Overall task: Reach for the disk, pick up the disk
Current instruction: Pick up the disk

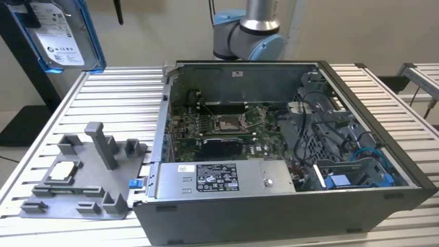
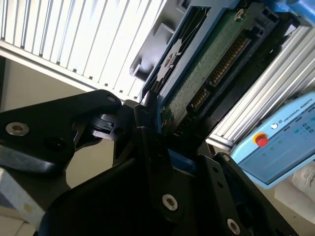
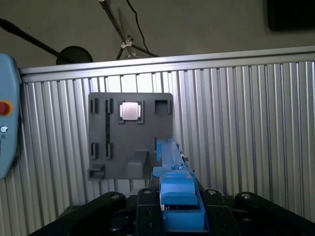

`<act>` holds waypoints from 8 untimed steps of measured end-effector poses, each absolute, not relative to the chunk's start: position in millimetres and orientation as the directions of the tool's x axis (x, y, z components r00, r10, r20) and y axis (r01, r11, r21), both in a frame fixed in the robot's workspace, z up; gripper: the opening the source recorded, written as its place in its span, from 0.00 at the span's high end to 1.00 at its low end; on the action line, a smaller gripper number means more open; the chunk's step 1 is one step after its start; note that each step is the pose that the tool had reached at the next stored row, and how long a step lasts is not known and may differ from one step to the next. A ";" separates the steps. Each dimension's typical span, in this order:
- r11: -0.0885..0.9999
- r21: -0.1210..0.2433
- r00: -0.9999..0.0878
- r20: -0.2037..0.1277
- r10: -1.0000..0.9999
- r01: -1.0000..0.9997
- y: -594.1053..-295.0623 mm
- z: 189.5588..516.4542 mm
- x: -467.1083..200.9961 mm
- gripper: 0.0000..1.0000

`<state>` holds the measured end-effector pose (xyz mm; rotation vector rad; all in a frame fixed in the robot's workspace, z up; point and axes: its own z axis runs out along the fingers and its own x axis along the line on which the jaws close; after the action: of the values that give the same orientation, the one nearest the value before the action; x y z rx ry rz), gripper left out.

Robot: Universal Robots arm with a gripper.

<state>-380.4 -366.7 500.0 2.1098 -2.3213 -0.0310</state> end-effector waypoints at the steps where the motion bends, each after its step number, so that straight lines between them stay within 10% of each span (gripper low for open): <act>1: 0.095 0.018 -0.095 -0.010 -0.995 -0.995 -366.7 500.0 -378.3 1.00; 8: 0.095 0.018 -0.095 -0.010 -0.995 -0.995 -366.7 500.0 -364.9 1.00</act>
<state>-364.9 -366.7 500.0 2.1097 -2.3213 -0.0310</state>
